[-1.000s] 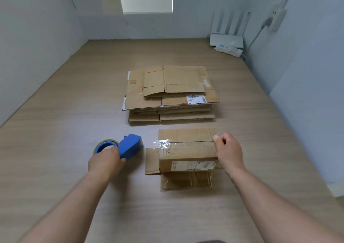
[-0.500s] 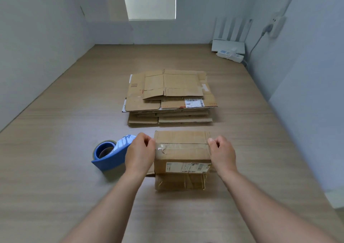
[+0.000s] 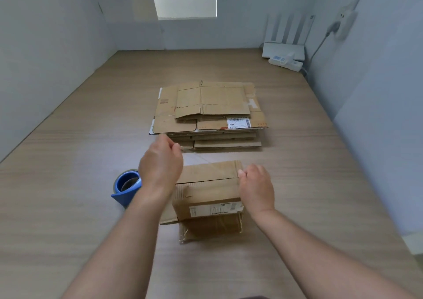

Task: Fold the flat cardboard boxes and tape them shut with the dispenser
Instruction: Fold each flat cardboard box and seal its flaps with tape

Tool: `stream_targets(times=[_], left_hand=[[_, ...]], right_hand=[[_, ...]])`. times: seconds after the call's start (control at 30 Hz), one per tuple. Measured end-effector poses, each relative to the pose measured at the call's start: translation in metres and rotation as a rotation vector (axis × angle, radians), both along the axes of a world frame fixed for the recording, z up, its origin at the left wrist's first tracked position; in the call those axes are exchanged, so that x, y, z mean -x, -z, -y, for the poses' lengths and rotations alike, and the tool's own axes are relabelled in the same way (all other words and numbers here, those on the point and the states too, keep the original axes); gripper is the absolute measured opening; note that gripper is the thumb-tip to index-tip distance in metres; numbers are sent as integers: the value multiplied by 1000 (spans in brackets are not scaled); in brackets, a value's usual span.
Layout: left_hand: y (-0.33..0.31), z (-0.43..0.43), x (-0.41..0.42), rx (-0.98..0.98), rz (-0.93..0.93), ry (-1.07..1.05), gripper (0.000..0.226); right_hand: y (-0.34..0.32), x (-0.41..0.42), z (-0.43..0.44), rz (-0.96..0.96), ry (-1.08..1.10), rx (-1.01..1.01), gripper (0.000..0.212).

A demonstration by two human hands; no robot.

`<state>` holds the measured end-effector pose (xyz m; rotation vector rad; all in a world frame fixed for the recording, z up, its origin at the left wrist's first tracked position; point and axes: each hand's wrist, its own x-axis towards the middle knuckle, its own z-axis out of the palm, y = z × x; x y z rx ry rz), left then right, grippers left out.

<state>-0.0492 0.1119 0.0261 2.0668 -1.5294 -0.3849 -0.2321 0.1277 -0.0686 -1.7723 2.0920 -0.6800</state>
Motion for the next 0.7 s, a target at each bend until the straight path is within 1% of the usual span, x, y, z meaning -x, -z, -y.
stream_targets(times=[0.1, 0.17, 0.23, 0.3, 0.37, 0.43, 0.57, 0.7], left_hand=[[7, -2, -25, -166, -72, -22, 14], [14, -11, -29, -208, -137, -45, 14], [19, -21, -29, -188, -198, -59, 16], [27, -30, -30, -101, -308, -59, 17], [35, -36, -31, -29, -395, -68, 16], [46, -40, -32, -30, -449, -105, 17], [65, -40, -33, -106, -595, -183, 17], [74, -41, -30, -100, -637, -182, 16]], right_hand=[[1, 2, 1, 29, 20, -5, 22], [-1, 1, -1, 97, 50, -19, 21], [-3, -1, -2, 182, 85, -41, 24], [-3, 0, -4, 264, 126, -59, 32], [-2, 1, -6, 328, 154, -56, 35], [0, 0, -6, 368, 167, -49, 34], [3, 0, -5, 380, 172, -36, 34], [3, 1, -4, 360, 163, -38, 34]])
